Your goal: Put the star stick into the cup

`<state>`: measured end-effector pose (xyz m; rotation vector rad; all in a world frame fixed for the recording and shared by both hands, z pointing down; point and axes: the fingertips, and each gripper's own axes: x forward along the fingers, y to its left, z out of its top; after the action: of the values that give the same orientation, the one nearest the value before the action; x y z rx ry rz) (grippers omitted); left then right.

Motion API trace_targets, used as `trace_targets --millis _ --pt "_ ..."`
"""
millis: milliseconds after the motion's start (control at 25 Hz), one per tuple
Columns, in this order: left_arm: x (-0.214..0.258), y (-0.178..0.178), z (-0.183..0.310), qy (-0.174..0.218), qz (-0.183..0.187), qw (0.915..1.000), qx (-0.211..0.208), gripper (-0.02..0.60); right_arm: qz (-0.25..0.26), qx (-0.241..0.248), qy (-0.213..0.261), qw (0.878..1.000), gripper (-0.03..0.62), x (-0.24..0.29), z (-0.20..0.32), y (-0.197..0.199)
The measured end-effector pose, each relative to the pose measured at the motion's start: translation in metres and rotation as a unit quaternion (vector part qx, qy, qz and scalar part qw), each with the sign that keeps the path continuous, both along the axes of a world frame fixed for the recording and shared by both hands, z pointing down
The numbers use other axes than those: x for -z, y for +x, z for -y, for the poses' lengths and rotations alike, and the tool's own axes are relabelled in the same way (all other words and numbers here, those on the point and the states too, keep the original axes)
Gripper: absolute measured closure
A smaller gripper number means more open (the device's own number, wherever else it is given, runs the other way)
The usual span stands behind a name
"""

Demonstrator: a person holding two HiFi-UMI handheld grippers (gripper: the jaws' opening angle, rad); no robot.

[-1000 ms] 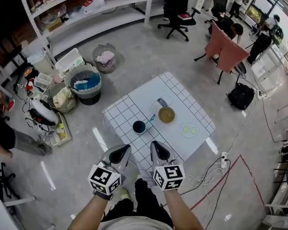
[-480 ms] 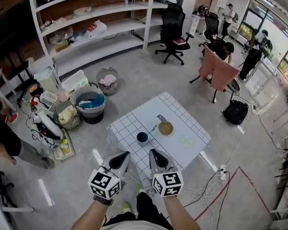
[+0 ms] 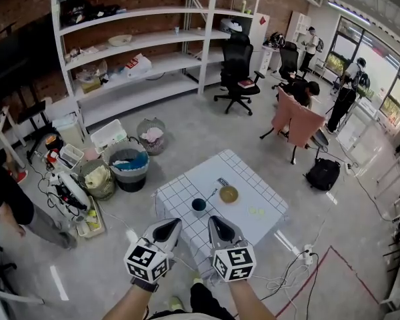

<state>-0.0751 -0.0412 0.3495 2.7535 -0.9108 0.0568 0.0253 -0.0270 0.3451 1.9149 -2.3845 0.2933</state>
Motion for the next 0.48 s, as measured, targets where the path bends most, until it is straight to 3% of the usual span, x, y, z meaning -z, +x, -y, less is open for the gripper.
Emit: trace_targets --millis 480 --pt "0.048 -0.018 -0.022 0.032 -0.012 0.9994 0.009 0.575 -0.010 0.003 0.049 0.999 0.569 0.056 -0.027 -0.012"
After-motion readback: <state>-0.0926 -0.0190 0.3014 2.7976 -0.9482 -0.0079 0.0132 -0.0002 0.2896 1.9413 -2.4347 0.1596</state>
